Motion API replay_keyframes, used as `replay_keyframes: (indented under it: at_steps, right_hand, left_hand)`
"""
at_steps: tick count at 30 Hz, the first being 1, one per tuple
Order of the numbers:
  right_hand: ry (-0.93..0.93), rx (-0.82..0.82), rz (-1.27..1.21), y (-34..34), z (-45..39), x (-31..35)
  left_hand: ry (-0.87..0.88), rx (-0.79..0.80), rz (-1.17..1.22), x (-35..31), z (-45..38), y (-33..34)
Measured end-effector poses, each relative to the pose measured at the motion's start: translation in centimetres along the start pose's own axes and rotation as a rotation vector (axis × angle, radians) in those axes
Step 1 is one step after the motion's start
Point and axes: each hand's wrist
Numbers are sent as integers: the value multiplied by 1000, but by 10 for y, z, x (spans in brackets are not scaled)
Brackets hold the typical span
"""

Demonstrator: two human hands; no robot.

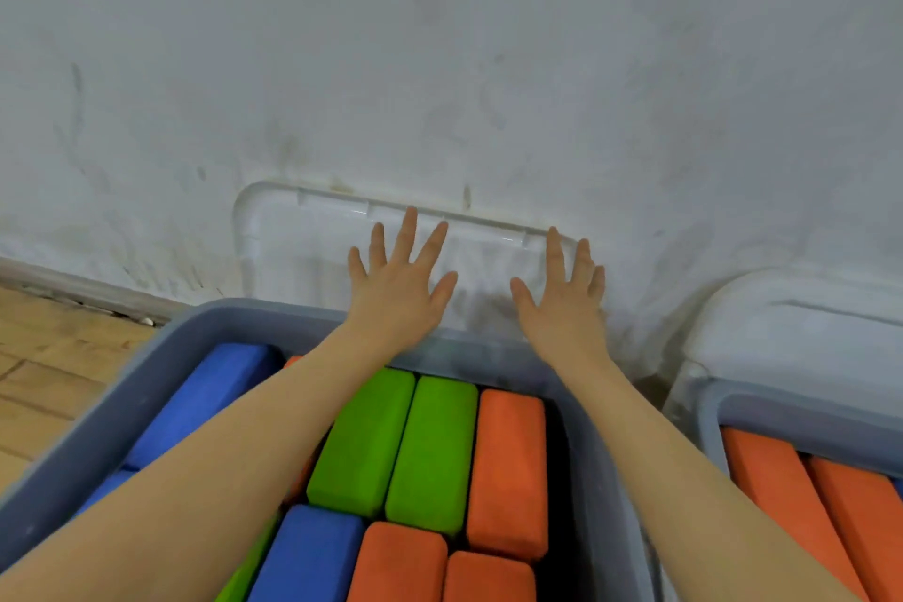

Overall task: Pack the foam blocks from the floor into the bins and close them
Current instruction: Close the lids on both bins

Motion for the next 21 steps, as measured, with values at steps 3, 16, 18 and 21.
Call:
replay_keyframes:
  at_steps: [3,16,18,21]
  right_hand:
    - [8,-153,156,3,-3,-1]
    - [63,-367,-210,0,15,7]
    - [60,-368,-227,-1,16,9]
    - [59,-368,-293,-5,20,11]
  left_hand:
    - [53,-10,4,10,-19,5]
    - [162,-425,161,30,-38,23]
    - [140,-415,237,30,-39,23]
    - [154,-411,277,28,-37,19]
Point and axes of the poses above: each hand's wrist, its own z-axis away from the middle knuckle, its own y-axis out of the palm, x = y × z, and after that the axes turned 3 degrees about -x, right-handed
